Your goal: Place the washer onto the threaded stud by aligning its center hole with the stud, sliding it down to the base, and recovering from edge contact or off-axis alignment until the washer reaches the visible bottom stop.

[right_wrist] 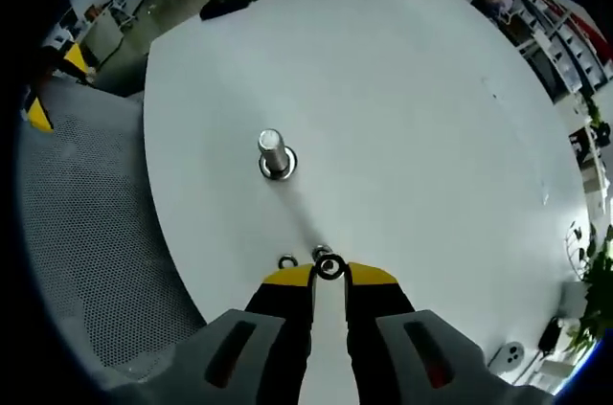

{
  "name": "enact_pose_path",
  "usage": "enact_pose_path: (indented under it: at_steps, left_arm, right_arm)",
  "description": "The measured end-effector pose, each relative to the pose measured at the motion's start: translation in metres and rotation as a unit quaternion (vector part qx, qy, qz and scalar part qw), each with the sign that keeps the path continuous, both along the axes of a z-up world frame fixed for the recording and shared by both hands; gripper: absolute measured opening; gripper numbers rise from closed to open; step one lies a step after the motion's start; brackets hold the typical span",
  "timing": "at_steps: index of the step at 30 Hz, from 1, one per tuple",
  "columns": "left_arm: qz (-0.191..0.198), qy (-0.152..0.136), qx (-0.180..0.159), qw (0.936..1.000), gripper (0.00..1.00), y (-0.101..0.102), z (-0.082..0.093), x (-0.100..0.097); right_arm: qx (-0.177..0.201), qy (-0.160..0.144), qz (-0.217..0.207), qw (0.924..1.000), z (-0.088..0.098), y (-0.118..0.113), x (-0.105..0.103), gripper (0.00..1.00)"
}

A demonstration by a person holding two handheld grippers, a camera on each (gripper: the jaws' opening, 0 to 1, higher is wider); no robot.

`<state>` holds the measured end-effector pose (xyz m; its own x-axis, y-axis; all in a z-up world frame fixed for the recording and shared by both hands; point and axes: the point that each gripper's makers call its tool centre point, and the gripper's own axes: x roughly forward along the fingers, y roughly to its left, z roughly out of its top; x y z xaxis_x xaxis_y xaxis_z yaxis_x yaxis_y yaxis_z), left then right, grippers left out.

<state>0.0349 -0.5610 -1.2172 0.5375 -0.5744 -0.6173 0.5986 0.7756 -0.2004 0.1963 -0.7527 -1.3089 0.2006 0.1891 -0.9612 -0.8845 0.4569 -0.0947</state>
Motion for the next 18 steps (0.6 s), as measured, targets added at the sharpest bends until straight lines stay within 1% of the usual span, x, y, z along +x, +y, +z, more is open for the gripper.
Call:
enact_pose_path:
  at_steps: [9,18]
  left_arm:
    - [-0.002,0.000,-0.002,1.0000,0.33,-0.001,0.000,0.000]
    - [-0.001,0.002,-0.002,1.0000,0.33,-0.001,0.000,0.000]
  right_arm:
    - [-0.008,0.006,0.003,0.9999,-0.007,-0.002,-0.001,0.13]
    - [-0.017,0.018,0.005,0.9997,-0.023,-0.002,0.002,0.14]
